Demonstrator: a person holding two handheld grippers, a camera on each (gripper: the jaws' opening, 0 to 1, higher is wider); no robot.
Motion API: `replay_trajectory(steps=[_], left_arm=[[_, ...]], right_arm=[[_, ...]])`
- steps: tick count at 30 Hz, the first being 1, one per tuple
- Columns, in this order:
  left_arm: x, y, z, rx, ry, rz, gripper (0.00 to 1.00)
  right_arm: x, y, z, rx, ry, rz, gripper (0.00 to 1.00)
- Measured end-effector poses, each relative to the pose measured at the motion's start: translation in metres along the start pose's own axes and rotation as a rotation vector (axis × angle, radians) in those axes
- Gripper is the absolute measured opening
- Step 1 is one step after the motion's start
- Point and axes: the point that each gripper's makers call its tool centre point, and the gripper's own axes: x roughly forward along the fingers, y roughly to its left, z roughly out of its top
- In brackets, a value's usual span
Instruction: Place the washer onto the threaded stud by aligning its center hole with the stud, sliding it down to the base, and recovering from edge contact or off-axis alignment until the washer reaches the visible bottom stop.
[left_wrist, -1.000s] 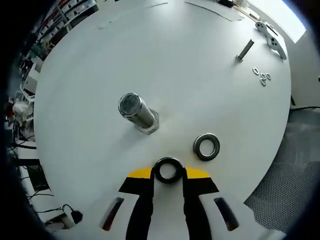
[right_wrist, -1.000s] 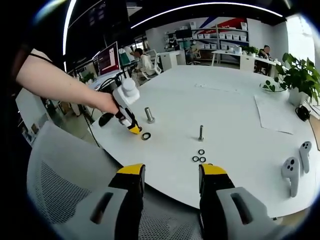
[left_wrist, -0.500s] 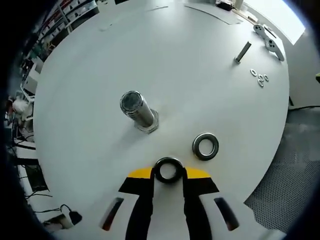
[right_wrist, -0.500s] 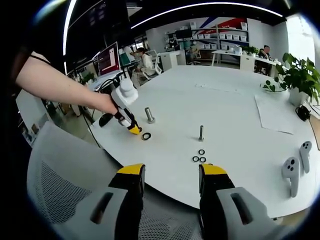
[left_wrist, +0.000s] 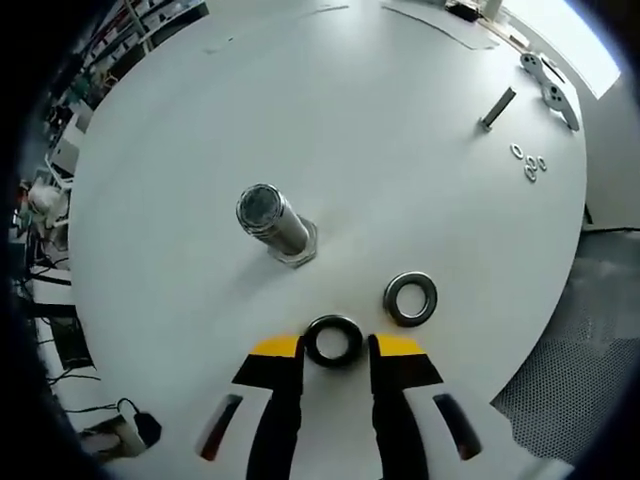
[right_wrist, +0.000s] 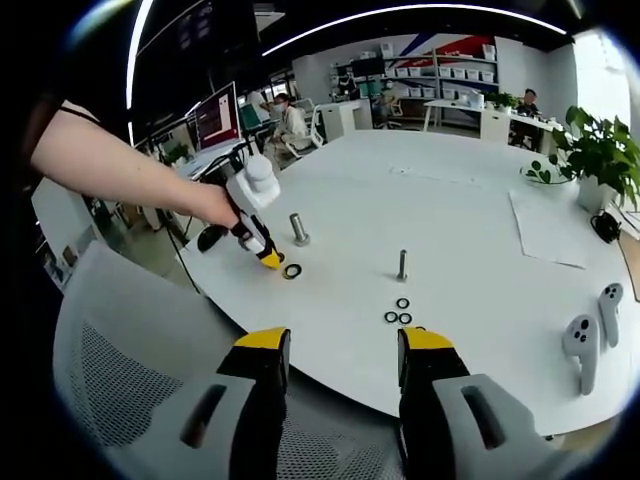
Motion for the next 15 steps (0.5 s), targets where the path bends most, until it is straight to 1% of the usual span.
replay_trajectory(steps=[4, 10, 13, 15], left_arm=[[0.0003, 0.0004, -0.0008, 0.01, -0.022, -0.01, 0.21], [0.0006, 0.0001, 0.0002, 0.014, -0.017, -0.009, 0.2], [0.0004, 0.0015, -0.0009, 0.005, -0.066, -0.014, 0.2], [-0.0014, 0.0, -0.0017, 0.018, -0.079, -0.015, 0.2]], right_arm=[[0.0, -0.0002, -0.0001, 0.0, 0.0, 0.0, 0.46], [0.0001, -0.0003, -0.0001, 0.0, 0.0, 0.0, 0.46], [-0.0001, -0.0006, 0.0003, 0.002, -0.003, -0.001, 0.46], [-0.0002, -0.0008, 0.0005, 0.005, -0.005, -0.001, 0.45]])
